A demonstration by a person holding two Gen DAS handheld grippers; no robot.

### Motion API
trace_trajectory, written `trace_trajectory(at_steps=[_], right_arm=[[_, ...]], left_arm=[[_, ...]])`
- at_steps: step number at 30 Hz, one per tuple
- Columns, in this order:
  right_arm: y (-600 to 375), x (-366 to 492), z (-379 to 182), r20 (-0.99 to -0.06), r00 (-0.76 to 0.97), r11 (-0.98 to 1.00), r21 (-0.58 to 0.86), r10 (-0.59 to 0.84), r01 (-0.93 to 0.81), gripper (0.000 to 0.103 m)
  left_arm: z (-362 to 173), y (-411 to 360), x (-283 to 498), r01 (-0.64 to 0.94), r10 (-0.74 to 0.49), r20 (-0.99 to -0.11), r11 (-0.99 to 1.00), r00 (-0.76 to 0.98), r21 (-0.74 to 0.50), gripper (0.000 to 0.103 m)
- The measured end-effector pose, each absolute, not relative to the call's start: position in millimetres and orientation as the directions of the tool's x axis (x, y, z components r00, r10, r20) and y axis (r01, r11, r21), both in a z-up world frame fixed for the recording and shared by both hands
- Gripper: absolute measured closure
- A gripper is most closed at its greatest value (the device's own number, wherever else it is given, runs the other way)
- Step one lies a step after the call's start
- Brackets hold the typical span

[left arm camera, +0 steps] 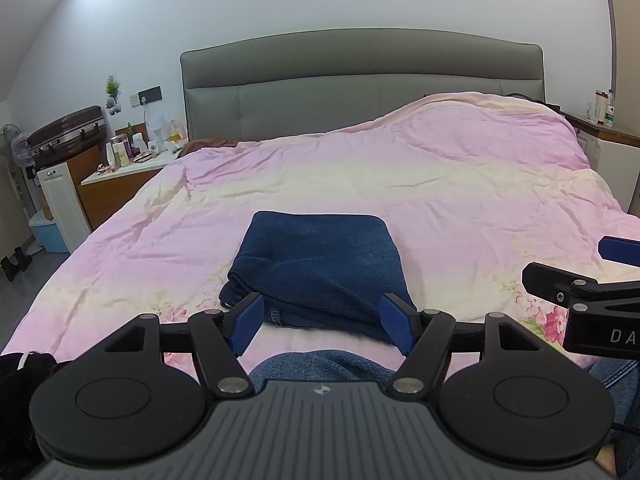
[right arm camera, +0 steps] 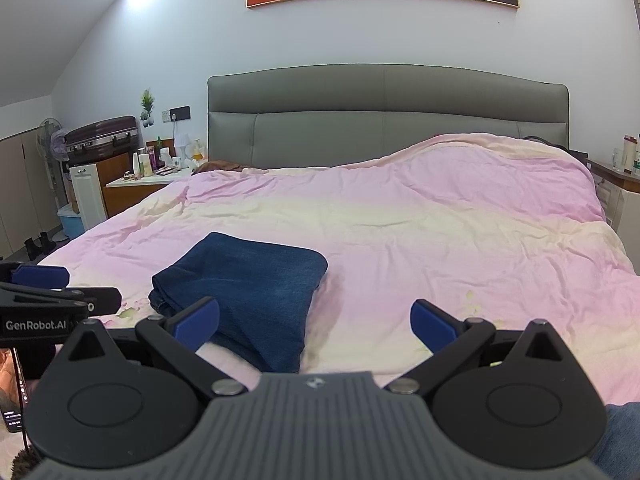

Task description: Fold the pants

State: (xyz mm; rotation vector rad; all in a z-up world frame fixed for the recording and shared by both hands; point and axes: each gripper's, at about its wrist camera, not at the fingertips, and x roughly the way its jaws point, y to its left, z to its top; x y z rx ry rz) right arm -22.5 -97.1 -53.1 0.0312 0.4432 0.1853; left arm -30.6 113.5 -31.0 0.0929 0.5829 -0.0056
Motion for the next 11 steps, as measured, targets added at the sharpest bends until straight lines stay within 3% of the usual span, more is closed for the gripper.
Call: trace_trajectory(at_steps=[11], right_arm=[[-97.6, -24.2, -53.2, -0.423, 0.887, 0.982, 0.077, 0.187, -0.170, 0.005]], left_arm=[[-30.3, 111.6, -30.8, 0.034, 0.020, -0.548, 0.995, 0.836, 0.089, 0.025]])
